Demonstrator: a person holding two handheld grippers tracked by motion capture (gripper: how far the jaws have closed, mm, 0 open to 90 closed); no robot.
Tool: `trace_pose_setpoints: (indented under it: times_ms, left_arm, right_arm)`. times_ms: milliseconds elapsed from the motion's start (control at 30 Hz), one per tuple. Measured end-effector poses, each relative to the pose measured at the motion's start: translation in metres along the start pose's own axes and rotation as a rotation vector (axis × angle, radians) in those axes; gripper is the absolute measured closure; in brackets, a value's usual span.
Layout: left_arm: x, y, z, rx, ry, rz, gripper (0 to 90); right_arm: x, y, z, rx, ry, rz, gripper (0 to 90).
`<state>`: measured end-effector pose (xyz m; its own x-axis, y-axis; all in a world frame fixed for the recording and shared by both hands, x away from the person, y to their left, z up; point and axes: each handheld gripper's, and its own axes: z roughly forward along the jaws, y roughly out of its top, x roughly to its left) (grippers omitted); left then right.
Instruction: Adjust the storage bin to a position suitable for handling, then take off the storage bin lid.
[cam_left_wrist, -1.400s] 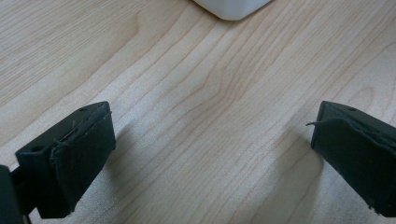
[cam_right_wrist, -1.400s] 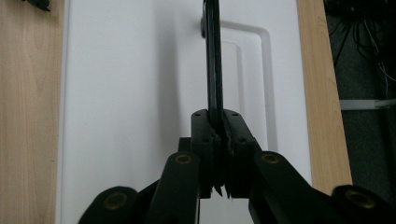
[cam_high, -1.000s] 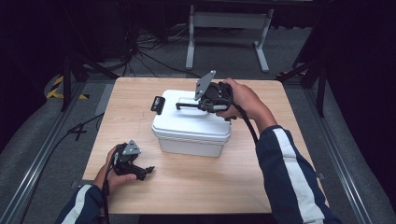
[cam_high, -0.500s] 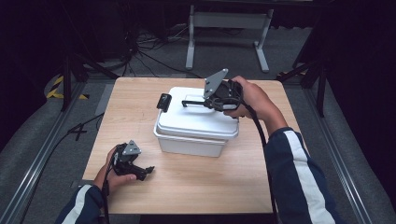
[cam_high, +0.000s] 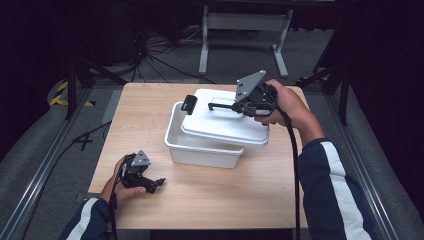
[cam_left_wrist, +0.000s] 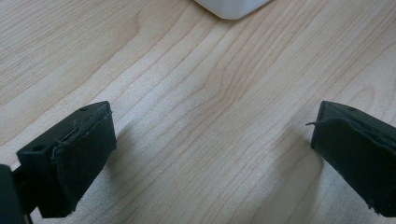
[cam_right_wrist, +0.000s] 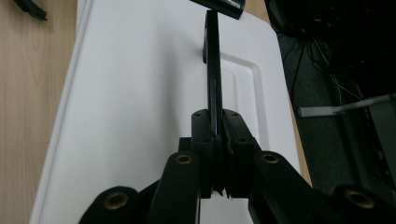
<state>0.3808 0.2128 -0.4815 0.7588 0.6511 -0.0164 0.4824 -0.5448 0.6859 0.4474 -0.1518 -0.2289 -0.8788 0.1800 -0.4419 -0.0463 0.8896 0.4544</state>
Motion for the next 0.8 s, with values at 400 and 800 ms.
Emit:
trace_pose_setpoints:
  times_ms: [400,800]
  left_arm:
    - [-0.001,0.000,0.000,-0.001,0.008,-0.006,0.6]
    - [0.000,0.000,0.000,-0.002,0.007,0.000,0.4]
  right_arm:
    - [-0.004,-0.041,-0.033,-0.007,-0.055,0.080,85.2]
    - [-0.008,-0.088,-0.051,0.007,-0.077,0.161,85.1]
